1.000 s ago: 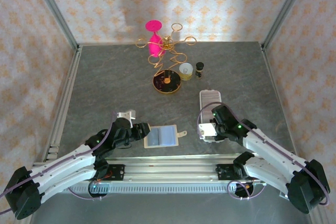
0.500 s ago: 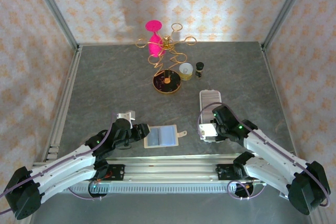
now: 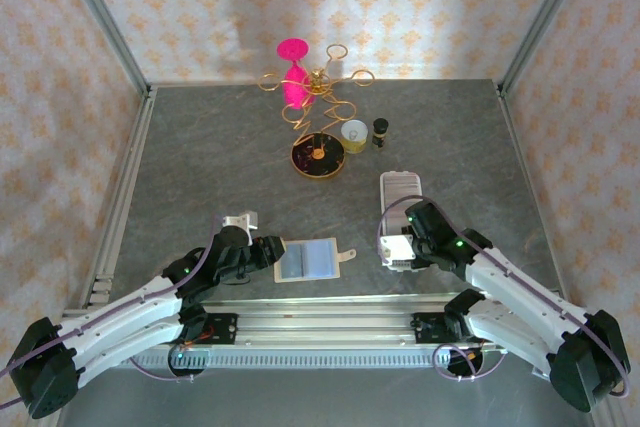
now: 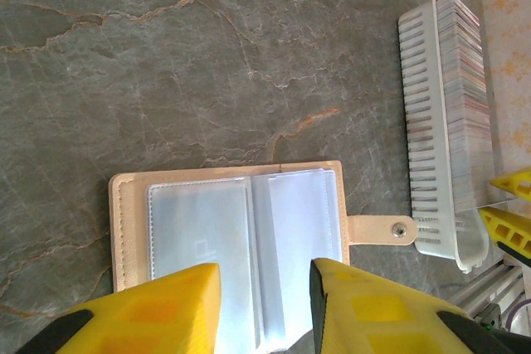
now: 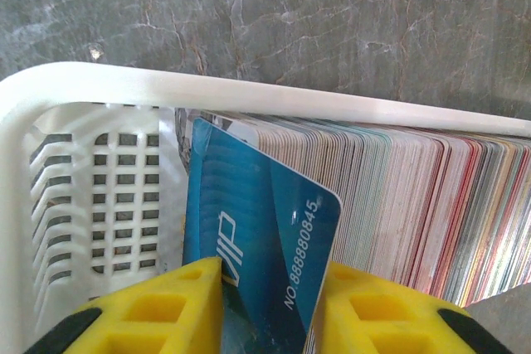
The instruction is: Put the credit cards into the card holder
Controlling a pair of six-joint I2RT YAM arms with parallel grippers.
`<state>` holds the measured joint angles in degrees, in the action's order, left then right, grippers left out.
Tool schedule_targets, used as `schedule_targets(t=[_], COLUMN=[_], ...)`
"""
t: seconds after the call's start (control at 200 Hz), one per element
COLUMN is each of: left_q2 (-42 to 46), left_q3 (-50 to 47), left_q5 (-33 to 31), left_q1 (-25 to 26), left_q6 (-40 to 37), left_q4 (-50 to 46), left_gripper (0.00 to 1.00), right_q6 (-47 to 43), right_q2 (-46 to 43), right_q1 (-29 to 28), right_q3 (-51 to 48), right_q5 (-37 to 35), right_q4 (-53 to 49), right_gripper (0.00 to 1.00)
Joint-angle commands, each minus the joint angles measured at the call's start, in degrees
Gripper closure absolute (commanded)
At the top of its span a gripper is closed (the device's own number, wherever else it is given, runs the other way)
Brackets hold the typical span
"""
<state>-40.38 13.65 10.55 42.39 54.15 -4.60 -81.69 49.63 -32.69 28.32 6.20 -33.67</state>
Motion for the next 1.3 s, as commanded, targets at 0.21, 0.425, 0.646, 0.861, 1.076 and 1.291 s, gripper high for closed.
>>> schedule_targets(t=[0.21, 0.425, 0.646, 0.861, 1.076, 1.291], left_q2=[-0.95, -1.19, -1.28, -1.17, -0.34, -0.21], left_q3=[-0.55, -0.82, -0.89, -1.25, -1.87, -1.83], left_q5=[1.15, 1.12, 1.23, 1.58, 1.62, 1.76], left_q1=[0.27, 0.32, 0.28, 0.31, 0.26, 0.28], left_q6=[0.26, 0.24, 0.23, 0.22, 0.67, 0.53], left_q4=[1.96, 1.96, 1.88, 1.70, 1.79, 1.52], left_gripper=[0.68, 0.69, 0.70, 0.71, 0.71, 0.71], right_q6=[0.63, 1.09, 1.40, 1.67, 2.73, 6.44], right_q2=[-0.76, -0.72, -0.87, -1.51, -2.88, -3.82], right_q1=[0.29, 0.33, 0.34, 0.33, 0.27, 0.30], right_q3=[0.65, 1.48, 2.61, 4.22, 5.82, 7.85], right_q5=[-3.11, -3.12, -3.04, -2.56, -0.85, 2.96], right_q4=[0.97, 0.82, -0.23, -3.07, -7.21, -11.50], right_gripper=[0.68, 0.80, 0.85, 0.88, 0.93, 1.00])
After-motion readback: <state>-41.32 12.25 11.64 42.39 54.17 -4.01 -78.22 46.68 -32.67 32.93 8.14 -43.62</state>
